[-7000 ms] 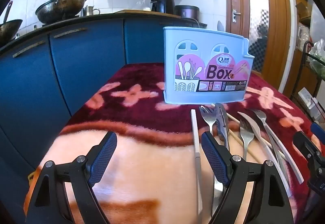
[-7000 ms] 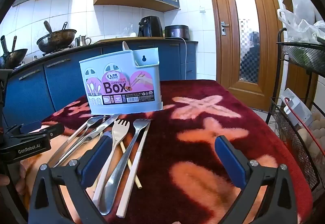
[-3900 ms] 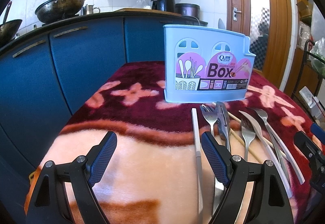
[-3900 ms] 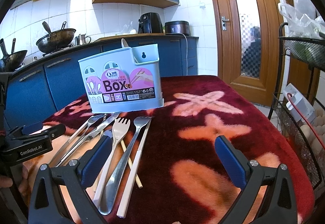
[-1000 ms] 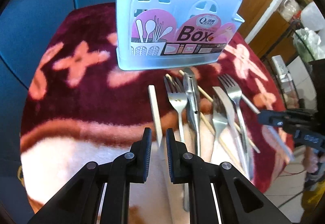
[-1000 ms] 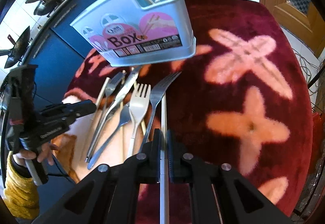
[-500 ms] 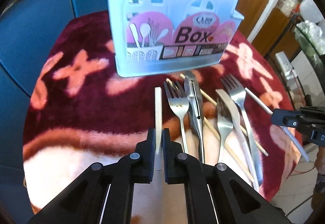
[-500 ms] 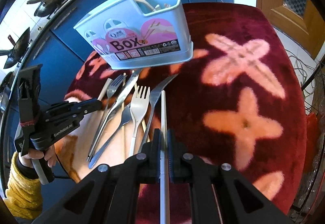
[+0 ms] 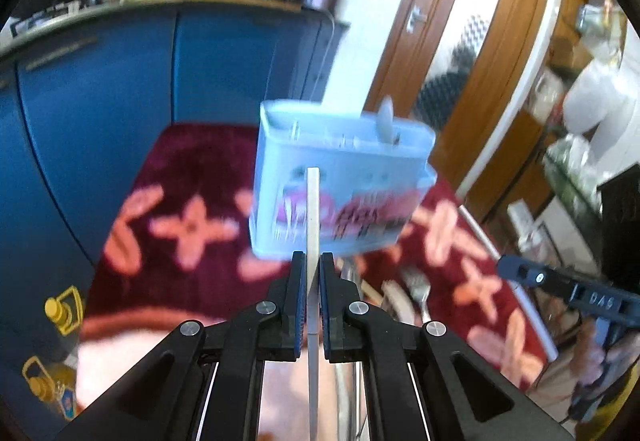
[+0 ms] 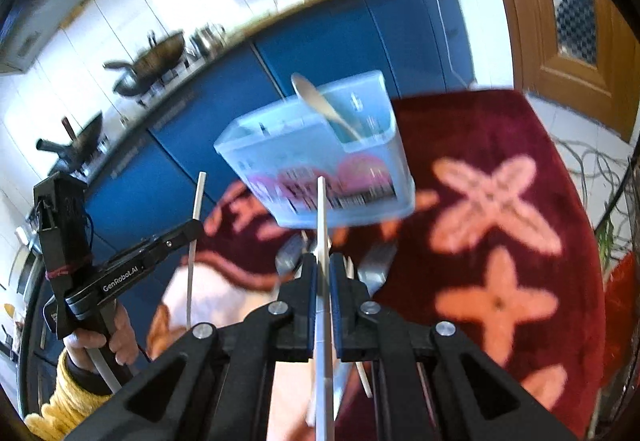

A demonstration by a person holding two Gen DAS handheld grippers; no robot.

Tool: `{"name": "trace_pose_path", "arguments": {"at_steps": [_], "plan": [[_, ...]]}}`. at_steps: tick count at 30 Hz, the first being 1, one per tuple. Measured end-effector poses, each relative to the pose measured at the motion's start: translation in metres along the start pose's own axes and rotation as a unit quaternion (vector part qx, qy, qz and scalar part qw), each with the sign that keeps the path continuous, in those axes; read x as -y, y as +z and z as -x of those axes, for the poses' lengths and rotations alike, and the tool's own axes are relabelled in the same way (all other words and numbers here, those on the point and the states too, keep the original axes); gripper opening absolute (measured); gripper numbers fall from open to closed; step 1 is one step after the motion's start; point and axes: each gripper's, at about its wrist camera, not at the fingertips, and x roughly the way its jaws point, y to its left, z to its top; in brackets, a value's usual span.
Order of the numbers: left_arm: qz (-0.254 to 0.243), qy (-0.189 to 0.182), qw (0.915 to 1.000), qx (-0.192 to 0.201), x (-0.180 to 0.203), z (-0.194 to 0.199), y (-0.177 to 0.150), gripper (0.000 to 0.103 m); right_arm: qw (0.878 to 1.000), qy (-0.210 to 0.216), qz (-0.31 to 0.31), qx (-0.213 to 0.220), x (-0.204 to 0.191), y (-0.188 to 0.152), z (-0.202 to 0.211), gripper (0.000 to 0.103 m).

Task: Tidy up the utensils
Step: 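Lift both chopsticks and carry them above the blue Box holder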

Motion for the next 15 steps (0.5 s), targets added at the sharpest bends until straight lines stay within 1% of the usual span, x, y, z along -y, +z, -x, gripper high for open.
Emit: {"name": "trace_pose_path", "arguments": {"at_steps": [5,11,15], "plan": [[0.017,-0.009,0.9990,0.040,-0.005,0.009,0.032,0.006,0.998,0.015,0.008,0.064,-0.010,0.020,0.008,0.008],[0.035,-0.011,0.9962,0.079,-0.007,0.008,0.069,0.006,0.993,0.006,0.018,0.112,-0.012,0.048,0.005,0.008],[0.033,-0.002,0.9943,0.101,-0.006,-0.001,0.089,0.006,0.989,-0.004,0.027,0.146,-0.012,0.067,-0.001,0.008]]}}
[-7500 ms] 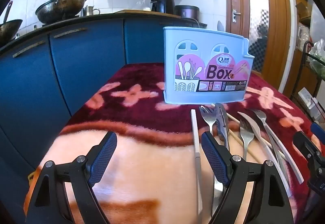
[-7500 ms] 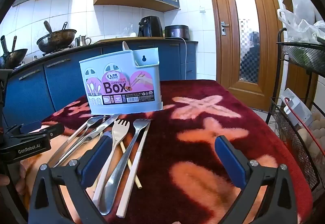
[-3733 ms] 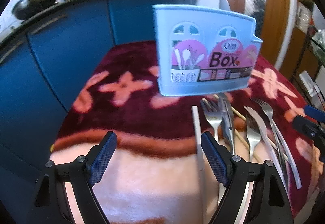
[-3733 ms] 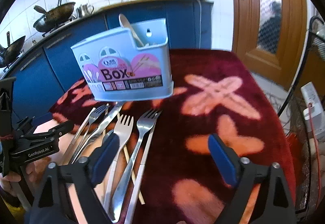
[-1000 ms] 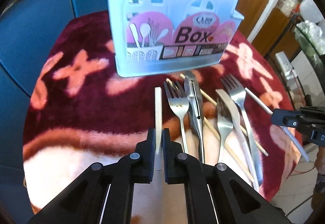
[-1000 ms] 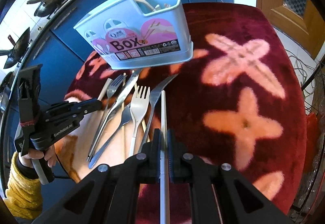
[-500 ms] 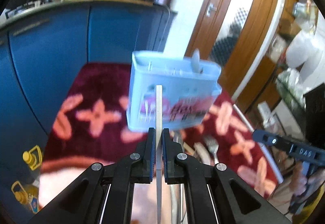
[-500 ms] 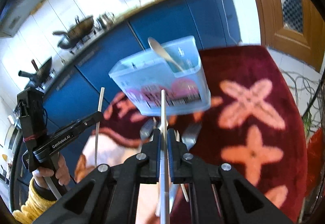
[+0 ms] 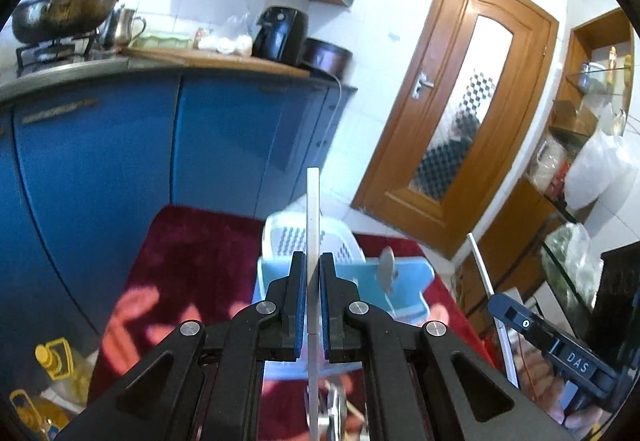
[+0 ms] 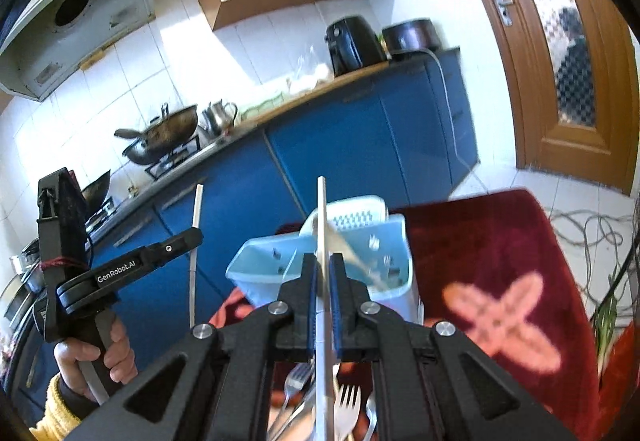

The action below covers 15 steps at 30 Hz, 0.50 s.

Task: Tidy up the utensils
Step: 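Lift both chopsticks and carry them above the blue Box holder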

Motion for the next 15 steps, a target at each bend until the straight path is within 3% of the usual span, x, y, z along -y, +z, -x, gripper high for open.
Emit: {"name": "trace_pose_path", "arguments": {"at_steps": [9,15], "plan": [[-0.008,0.028,0.9971,0.071,0.001,-0.020,0.036,0.006,0.998,-0.003,0.029,0.058,-0.003,0.025,-0.028,0.008],[-0.001,0.033,0.9951,0.094,-0.004,-0.037,0.053,0.006,0.996,0.009,0.023,0.085,0.006,0.033,-0.059,0.008]]}}
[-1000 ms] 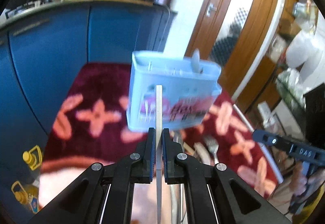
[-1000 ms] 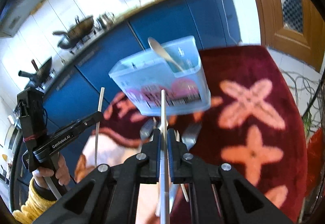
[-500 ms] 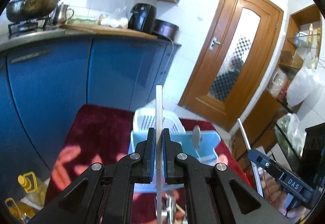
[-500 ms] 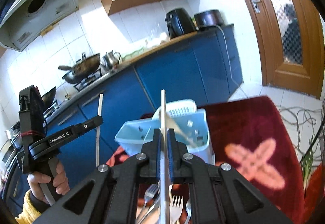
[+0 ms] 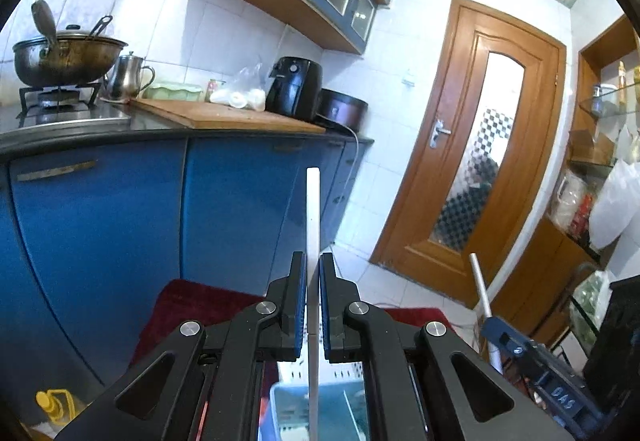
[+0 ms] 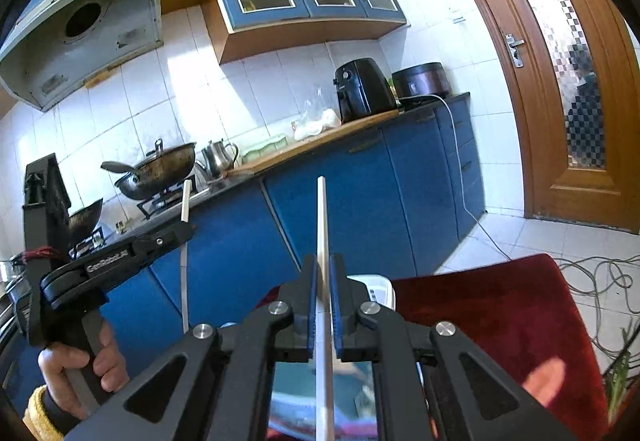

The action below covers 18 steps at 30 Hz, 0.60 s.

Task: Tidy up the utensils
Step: 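Lift both chopsticks and carry them above the blue Box holder, then lower both chopsticks into the holder and open both tools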

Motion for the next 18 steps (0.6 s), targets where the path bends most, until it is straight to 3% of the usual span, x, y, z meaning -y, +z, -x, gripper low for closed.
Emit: {"name": "trace_pose_path", "arguments": {"at_steps": [9,18], "plan": [[-0.009,0.007,0.9995,0.029,-0.002,-0.019,-0.015,0.006,1.000,-0.009,0.006,0.027,0.014,-0.015,-0.043,0.008],[-0.014,0.001,0.9996,0.024,0.000,-0.031,-0.042,0.006,0.998,-0.014,0.052,0.039,0.011,-0.029,-0.048,0.008]]}}
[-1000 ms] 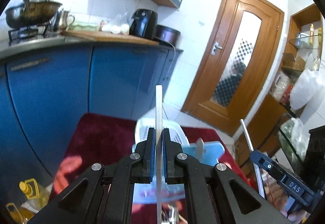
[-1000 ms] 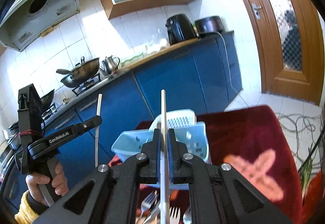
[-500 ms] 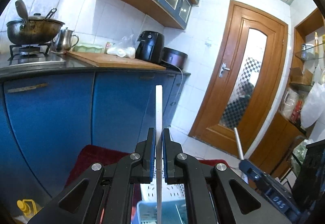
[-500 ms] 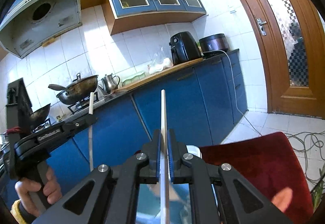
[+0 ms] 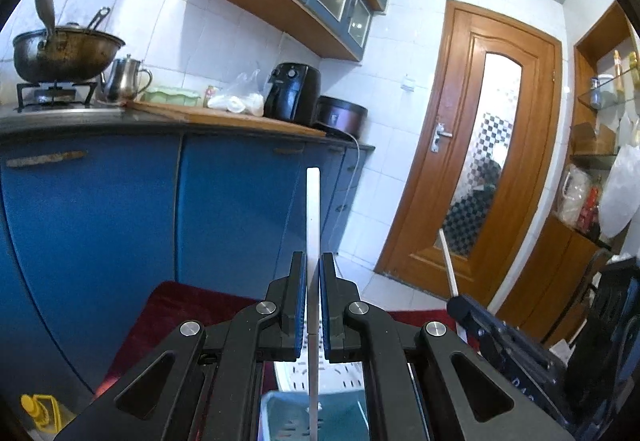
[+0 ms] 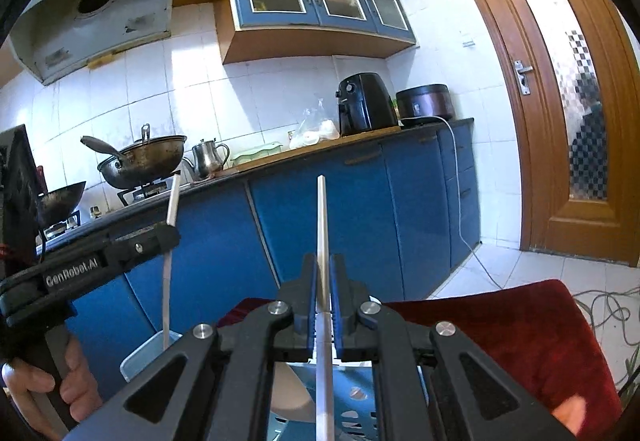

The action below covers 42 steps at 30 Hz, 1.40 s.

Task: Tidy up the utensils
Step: 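Lower both chopsticks into the holder and open both tools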

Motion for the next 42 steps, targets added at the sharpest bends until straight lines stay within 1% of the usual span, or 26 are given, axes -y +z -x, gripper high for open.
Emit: {"name": "trace_pose_path", "arguments": {"at_steps": [4,10,21,24,27,28,29,31,35,39,42], "plan": [[-0.003,-0.001,0.9999,-0.010,0.000,-0.001,-0.010,0.006,1.000,0.003,0.000,-0.008,0.002,-0.005,-0.001,0.008],[-0.004,-0.002,0.9998,-0.018,0.000,0.003,-0.020,0.006,1.000,-0.006,0.024,-0.013,0.000,-0.012,0.007,0.008],[-0.011,-0.017,0.9989,-0.042,0.005,0.015,-0.035,0.006,0.999,-0.014,0.015,-0.040,0.008,-0.020,0.021,0.008],[-0.012,-0.018,0.9986,-0.049,0.006,0.018,-0.037,0.006,0.999,-0.008,0.010,-0.048,0.006,-0.020,0.026,0.009],[-0.019,-0.015,0.9980,-0.057,0.009,0.023,-0.037,0.013,0.999,-0.006,0.002,-0.053,0.004,-0.019,0.031,0.013],[-0.023,-0.016,0.9978,-0.061,0.010,0.025,-0.037,0.021,0.999,-0.004,-0.001,-0.054,0.004,-0.019,0.033,0.017],[-0.026,-0.016,0.9976,-0.062,0.012,0.027,-0.037,0.032,0.998,-0.002,-0.005,-0.055,0.004,-0.019,0.035,0.022],[-0.032,-0.018,0.9976,-0.058,0.015,0.034,-0.038,0.043,0.998,0.002,-0.011,-0.056,0.003,-0.017,0.040,0.024],[-0.052,-0.017,0.9969,-0.057,0.023,0.048,-0.038,0.043,0.998,0.001,-0.008,-0.056,-0.003,-0.015,0.053,0.024],[-0.067,-0.016,0.9954,-0.067,0.030,0.063,-0.038,0.043,0.998,0.000,-0.007,-0.065,-0.011,-0.012,0.067,0.024],[-0.076,-0.017,0.9940,-0.077,0.033,0.074,-0.039,0.044,0.997,0.007,-0.019,-0.078,-0.014,-0.011,0.077,0.024]]}}
